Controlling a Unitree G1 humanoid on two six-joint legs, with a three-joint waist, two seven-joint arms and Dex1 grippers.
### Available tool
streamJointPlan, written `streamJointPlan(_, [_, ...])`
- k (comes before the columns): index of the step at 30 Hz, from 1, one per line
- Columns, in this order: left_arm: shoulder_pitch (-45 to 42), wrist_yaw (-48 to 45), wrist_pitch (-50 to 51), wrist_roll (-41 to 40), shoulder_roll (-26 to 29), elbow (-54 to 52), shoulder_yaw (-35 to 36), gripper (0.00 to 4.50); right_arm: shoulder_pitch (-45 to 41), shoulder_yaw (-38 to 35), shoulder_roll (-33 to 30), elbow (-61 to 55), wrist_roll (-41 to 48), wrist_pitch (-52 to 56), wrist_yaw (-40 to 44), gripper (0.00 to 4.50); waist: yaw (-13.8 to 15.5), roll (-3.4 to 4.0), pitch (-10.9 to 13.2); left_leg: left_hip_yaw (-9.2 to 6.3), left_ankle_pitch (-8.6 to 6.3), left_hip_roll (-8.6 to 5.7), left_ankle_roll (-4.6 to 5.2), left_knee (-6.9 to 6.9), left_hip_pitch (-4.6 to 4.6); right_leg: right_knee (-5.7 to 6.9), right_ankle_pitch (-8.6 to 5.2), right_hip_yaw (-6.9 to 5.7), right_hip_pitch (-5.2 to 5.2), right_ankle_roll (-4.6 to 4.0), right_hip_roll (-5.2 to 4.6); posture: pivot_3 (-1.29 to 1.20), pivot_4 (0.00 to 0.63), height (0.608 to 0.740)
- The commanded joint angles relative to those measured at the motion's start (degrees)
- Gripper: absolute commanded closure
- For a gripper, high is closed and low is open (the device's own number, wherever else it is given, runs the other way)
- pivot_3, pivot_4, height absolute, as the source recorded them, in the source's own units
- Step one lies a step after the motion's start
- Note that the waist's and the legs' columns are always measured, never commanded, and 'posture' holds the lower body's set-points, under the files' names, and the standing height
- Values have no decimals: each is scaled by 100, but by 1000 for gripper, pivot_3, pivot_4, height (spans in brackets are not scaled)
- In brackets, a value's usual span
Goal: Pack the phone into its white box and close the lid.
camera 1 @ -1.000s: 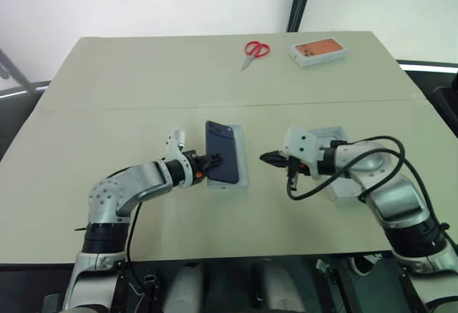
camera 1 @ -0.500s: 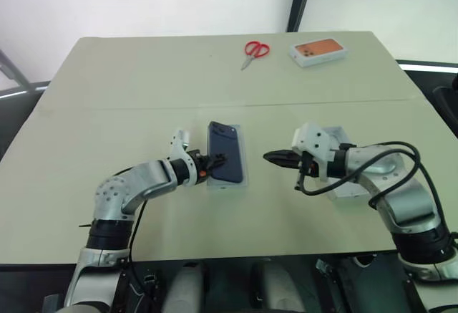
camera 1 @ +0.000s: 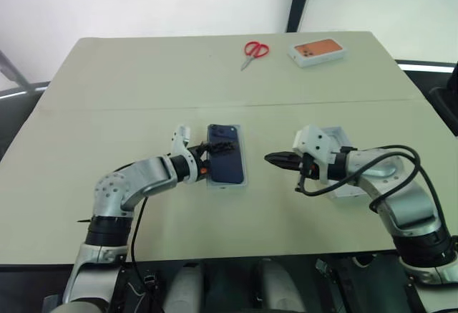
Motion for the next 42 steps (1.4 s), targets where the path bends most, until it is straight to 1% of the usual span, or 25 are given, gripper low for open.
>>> streamJointPlan(1, [-20,-72,101,-162,232,-332,201,65,-21,-28,-83,-163,42,-119,-5,4500,2,0,0,0,0,0,0,0,0,0,0,0,0,0,0,0,150,740])
streamJointPlan(4, [51,-150,302,-162,544,-507,189,65,-37,-21,-86,-138,30,-134,-10,4500,4,0,0,0,0,1,0,0,0,0,0,1,0,0,-1,0,150,740])
streamJointPlan(8, [194,-467,656,-162,1152,-765,258,65,-65,5,-102,-73,-2,-192,1,4500,-3,1,0,0,0,2,1,-1,0,0,0,0,0,0,0,0,150,740])
streamJointPlan(11, [213,-717,830,-162,1713,-887,297,65,-113,37,-116,5,-31,-250,17,4500,2,1,0,0,-1,2,1,-2,0,0,-1,0,-1,-1,1,0,150,740])
streamJointPlan(14, [161,-935,831,-127,2116,-915,319,65,-162,59,-123,73,-59,-295,27,4500,8,1,1,1,-15,2,27,-1,0,-1,-1,0,0,-1,-1,0,150,740])
streamJointPlan(15, [90,-1093,837,126,2279,-911,374,65,-196,69,-123,116,-79,-317,25,4500,8,1,1,1,-16,2,28,-1,0,-1,-1,0,0,-1,-2,0,150,740])
streamJointPlan(16, [16,-1387,686,727,2442,-950,482,65,-229,75,-130,152,-116,-343,7,4500,6,1,1,0,-16,2,28,-1,0,-2,-1,0,0,-1,-2,0,150,740])
streamJointPlan(17, [-12,-1787,462,1537,2644,-1095,482,294,-262,87,-141,187,-164,-361,-15,4500,6,2,1,1,-16,0,28,-1,0,-2,-1,-1,0,-1,0,0,150,740])
streamJointPlan(19, [43,-2426,117,2726,2916,-1353,372,921,-298,110,-159,226,-235,-379,-47,4500,3,4,3,3,-16,-12,28,-3,0,-4,-1,-8,0,-1,4,0,150,740])
streamJointPlan(20, [169,-2819,-104,3472,3139,-1550,80,1400,-327,161,-178,284,-370,-415,-118,4500,3,6,3,5,-16,-12,28,-5,0,-6,-1,-8,0,-2,4,0,150,740])
streamJointPlan(23, [291,-3786,-583,5024,3423,-1738,-636,2897,-475,314,-141,487,-726,-463,-359,4500,-2,12,5,14,-15,-14,26,-15,1,-13,-1,-4,-1,-2,3,0,150,740])
streamJointPlan(25, [293,-4308,-894,5726,3424,-1785,-922,3874,-557,415,-89,570,-866,-441,-451,4500,0,10,6,15,-17,-12,30,-15,1,-13,-1,-4,-1,-2,3,0,150,740])
streamJointPlan(26, [231,-4525,-1019,6184,3410,-1758,-1212,4399,-627,549,-32,628,-1004,-410,-534,4500,0,10,7,13,-17,-11,30,-14,0,-12,-1,-5,-1,-2,4,0,150,740])
streamJointPlan(28, [73,-4869,-1165,6912,3299,-1598,-1687,4462,-748,773,99,719,-1208,-312,-686,4500,-1,10,7,13,-18,-10,31,-13,0,-12,-1,-5,-1,-2,4,0,150,740])
streamJointPlan(31, [-172,-5182,-1226,7524,2914,-1288,-1982,4462,-969,1048,365,894,-1435,-155,-886,4500,0,10,7,12,-20,-9,35,-12,-2,-11,-1,-5,-2,-2,4,0,150,740])
streamJointPlan(35, [-452,-5320,-949,7946,2205,-969,-2108,4462,-1282,1475,780,1265,-1854,49,-1194,4500,-4,8,7,8,-22,-8,40,-3,-7,-9,-1,-9,-4,-1,4,0,150,740])
streamJointPlan(39, [-475,-5502,-827,8325,1855,-969,-2210,4462,-1422,1711,1057,1557,-2095,92,-1346,4500,-8,9,7,8,-22,-8,40,-3,-6,-7,-1,-9,-4,0,4,0,150,740])
streamJointPlan(42, [-464,-5567,-659,8411,1551,-1079,-2146,4462,-1437,1800,1178,1633,-2172,97,-1368,4500,13,9,6,7,-22,-8,40,0,-5,-4,-1,-9,-2,0,2,0,150,740])
